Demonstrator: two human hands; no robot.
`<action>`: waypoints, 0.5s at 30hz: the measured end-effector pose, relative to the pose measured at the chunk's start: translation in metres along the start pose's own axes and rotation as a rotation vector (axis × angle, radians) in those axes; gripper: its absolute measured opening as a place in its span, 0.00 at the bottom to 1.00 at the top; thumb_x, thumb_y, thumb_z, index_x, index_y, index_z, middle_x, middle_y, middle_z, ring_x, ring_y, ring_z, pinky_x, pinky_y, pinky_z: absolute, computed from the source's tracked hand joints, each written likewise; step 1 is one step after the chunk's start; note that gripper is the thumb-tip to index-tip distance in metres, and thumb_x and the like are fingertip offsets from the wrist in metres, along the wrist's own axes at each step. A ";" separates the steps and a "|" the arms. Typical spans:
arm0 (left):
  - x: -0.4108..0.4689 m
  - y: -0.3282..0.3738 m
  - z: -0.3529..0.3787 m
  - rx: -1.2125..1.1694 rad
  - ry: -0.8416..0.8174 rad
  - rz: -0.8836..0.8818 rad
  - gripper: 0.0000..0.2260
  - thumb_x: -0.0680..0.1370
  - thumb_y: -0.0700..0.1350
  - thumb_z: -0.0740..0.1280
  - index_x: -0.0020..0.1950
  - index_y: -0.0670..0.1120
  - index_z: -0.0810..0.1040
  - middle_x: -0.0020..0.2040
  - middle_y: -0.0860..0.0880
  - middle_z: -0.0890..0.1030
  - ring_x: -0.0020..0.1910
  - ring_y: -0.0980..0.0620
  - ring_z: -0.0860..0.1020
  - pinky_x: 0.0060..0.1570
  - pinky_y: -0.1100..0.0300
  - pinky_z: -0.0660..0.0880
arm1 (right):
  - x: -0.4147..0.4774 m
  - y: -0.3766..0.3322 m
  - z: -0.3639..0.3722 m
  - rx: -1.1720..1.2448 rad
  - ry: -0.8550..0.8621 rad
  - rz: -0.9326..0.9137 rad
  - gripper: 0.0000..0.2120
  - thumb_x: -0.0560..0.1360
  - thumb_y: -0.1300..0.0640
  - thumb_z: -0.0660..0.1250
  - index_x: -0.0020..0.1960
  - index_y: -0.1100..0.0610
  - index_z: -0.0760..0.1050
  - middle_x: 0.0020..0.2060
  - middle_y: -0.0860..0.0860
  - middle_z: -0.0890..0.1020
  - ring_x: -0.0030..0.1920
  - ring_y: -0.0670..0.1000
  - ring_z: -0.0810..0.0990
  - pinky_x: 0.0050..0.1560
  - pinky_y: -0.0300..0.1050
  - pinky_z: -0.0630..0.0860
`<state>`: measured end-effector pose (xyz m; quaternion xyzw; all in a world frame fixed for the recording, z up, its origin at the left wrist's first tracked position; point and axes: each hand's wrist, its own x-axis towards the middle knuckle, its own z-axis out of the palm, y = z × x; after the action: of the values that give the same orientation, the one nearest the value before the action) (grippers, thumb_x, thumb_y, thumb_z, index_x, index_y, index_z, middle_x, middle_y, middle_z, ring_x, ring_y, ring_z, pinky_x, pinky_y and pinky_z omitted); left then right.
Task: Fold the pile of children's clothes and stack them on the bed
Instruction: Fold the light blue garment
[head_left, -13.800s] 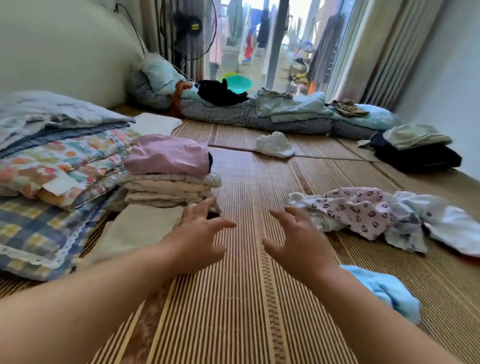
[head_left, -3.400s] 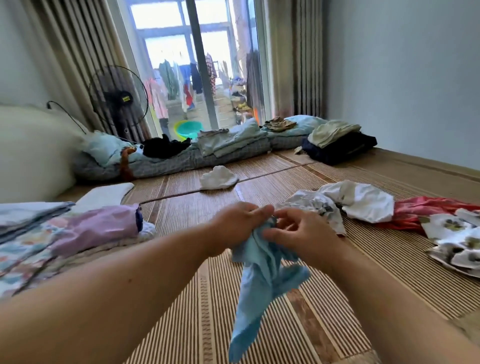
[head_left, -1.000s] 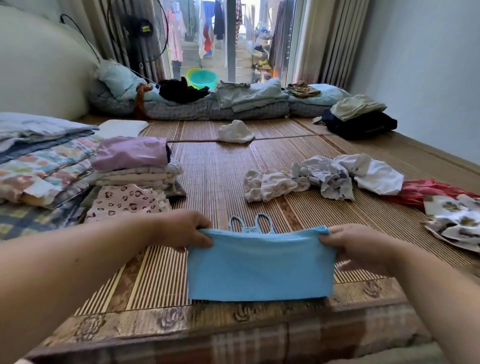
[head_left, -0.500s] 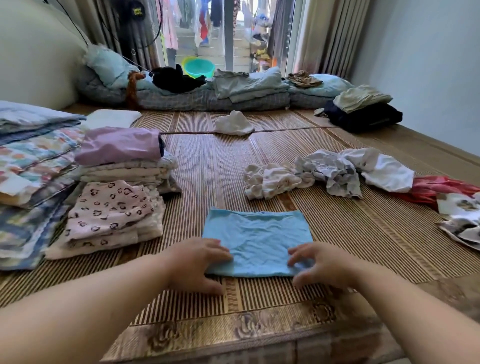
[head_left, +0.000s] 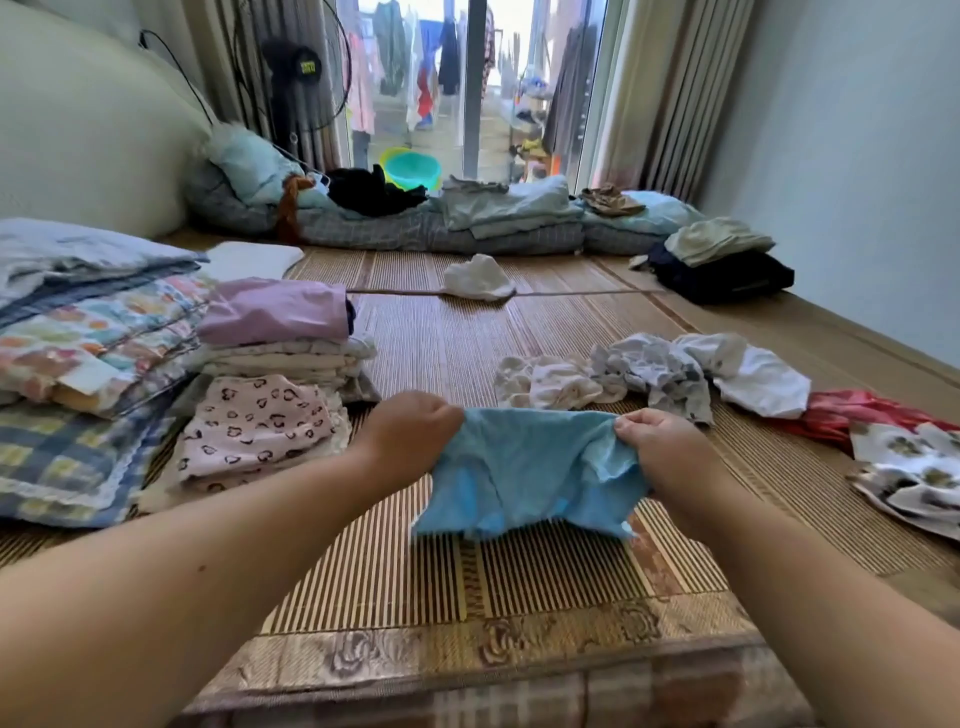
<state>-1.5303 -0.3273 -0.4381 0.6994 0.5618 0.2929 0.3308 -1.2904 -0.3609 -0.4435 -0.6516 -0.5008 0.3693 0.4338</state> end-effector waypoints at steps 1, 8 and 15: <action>-0.002 0.014 -0.004 -0.108 0.011 -0.052 0.14 0.78 0.48 0.59 0.34 0.43 0.71 0.28 0.45 0.71 0.24 0.49 0.69 0.26 0.61 0.66 | -0.004 -0.012 0.002 0.073 -0.022 0.048 0.08 0.80 0.59 0.59 0.48 0.59 0.77 0.43 0.59 0.80 0.42 0.55 0.78 0.39 0.48 0.74; -0.051 0.095 -0.018 -0.366 -0.269 -0.056 0.15 0.82 0.48 0.58 0.44 0.40 0.77 0.34 0.44 0.81 0.32 0.47 0.79 0.35 0.59 0.73 | -0.056 -0.085 0.019 0.253 -0.382 0.013 0.13 0.80 0.51 0.61 0.50 0.60 0.78 0.43 0.59 0.81 0.37 0.51 0.81 0.32 0.43 0.78; -0.081 0.114 -0.068 -0.222 -0.179 0.092 0.15 0.81 0.55 0.59 0.48 0.48 0.81 0.35 0.48 0.80 0.30 0.52 0.77 0.30 0.64 0.71 | -0.074 -0.130 0.013 0.118 -0.610 -0.188 0.23 0.66 0.61 0.76 0.56 0.70 0.74 0.52 0.66 0.80 0.51 0.64 0.80 0.59 0.65 0.75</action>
<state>-1.5316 -0.4144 -0.3094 0.7068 0.4617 0.3046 0.4411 -1.3623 -0.4142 -0.3225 -0.4354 -0.6435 0.5342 0.3332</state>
